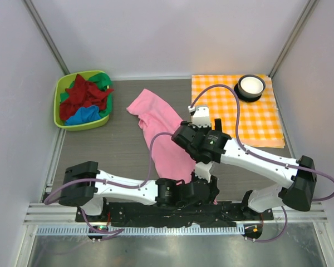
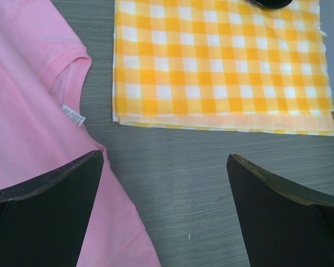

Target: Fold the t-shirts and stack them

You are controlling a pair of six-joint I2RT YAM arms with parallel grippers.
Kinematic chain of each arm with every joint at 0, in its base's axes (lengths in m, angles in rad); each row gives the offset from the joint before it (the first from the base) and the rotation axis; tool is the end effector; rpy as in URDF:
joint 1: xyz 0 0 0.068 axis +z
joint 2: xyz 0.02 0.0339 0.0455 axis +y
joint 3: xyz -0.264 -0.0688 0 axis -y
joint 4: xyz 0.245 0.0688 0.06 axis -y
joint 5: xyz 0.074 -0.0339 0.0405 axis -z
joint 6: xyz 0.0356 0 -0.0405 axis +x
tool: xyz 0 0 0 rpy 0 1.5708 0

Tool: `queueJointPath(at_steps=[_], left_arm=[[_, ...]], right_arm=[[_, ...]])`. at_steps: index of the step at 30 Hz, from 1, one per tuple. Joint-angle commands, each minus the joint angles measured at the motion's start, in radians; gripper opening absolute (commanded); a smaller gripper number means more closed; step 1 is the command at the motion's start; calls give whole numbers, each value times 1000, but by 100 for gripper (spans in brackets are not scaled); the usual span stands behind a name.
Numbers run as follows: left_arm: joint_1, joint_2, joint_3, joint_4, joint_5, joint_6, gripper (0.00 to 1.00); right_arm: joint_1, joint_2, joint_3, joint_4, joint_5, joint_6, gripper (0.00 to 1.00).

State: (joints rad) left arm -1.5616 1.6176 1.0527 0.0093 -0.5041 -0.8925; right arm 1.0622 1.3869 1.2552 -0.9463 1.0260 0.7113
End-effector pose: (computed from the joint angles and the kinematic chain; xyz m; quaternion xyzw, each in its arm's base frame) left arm 0.0205 -0.3606 0.2413 0.1634 0.8392 -0.3697 0.3638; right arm 0.1562 0.2177 0.3189 -0.0296 0.8529 -0.1361 0.5032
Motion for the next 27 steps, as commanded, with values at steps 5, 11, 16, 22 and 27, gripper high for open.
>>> queueJointPath(at_steps=[5,11,16,22,27], left_arm=[[-12,-153,148,-187,-125,181,100],[75,-376,194,-450,-171,207,100],[343,-531,149,-569,-123,217,100],[678,-538,67,-549,50,210,100],[932,-469,-9,-460,226,136,100]], right_arm=[[-322,-43,-128,273,-194,-140,100],[-453,82,-60,379,-400,-202,100],[-458,233,36,448,-607,-228,100],[-459,455,257,492,-718,-262,100],[-461,673,578,486,-761,-302,100]])
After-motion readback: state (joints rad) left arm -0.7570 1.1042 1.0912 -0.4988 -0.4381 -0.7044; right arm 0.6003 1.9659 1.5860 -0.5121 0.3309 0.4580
